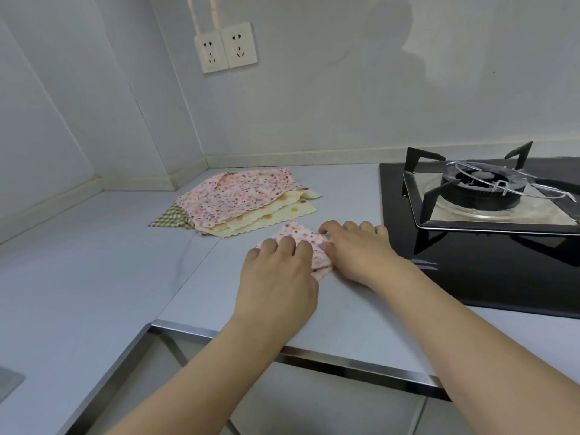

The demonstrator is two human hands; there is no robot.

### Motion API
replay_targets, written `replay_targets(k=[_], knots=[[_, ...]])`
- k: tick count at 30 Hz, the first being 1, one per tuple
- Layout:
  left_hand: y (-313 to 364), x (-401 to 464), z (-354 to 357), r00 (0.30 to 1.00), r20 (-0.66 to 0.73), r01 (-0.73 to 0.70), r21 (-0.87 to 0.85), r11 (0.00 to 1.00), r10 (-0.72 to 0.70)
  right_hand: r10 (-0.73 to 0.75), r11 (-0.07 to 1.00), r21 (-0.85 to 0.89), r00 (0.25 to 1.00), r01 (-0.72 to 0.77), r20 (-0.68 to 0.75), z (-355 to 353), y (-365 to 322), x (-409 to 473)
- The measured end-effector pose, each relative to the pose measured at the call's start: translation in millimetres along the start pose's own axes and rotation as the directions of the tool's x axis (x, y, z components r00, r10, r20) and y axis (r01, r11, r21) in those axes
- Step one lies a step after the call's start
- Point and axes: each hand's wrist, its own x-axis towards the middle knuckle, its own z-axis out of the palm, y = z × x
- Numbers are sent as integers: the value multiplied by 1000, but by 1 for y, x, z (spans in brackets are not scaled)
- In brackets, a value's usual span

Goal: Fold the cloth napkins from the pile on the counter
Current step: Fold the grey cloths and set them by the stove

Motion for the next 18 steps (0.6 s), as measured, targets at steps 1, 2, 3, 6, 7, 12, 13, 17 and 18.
replay_targets(k=[1, 2, 3, 6, 7, 12, 13, 17, 18], knots=[[2, 1, -4, 999, 49, 18, 32, 999, -19, 0, 1000, -11, 1000, 0, -3, 0, 0, -1], [4, 2, -6, 994, 95, 55, 55, 997, -61, 0, 1000, -27, 1000, 0, -6, 0, -1, -1], [5, 4, -7, 986, 137, 89, 76, 993, -98, 1, 999, -43, 1000, -2, -9, 0, -1, -2], [9, 6, -12, 962, 226, 124, 129, 984, -151, 2, 997, -83, 1000, -3, -18, 0, -3, -4], [10, 5, -13, 959, 237, 127, 134, 983, -156, -1, 995, -96, 1000, -1, -19, 0, -3, -4], [13, 7, -26, 931, 332, 107, 156, 982, -154, -13, 991, -135, 1000, 11, -13, 1, -4, -6], [15, 6, -30, 926, 351, 89, 154, 984, -139, -16, 991, -134, 1000, 15, -11, 1, -4, -6], [6, -6, -42, 934, 342, 85, 73, 994, -105, -26, 993, -111, 1000, 26, 1, 0, -3, -8], [-3, -6, -42, 945, 302, 135, -10, 991, -126, -31, 994, -105, 1000, 30, -5, 0, -2, -8]])
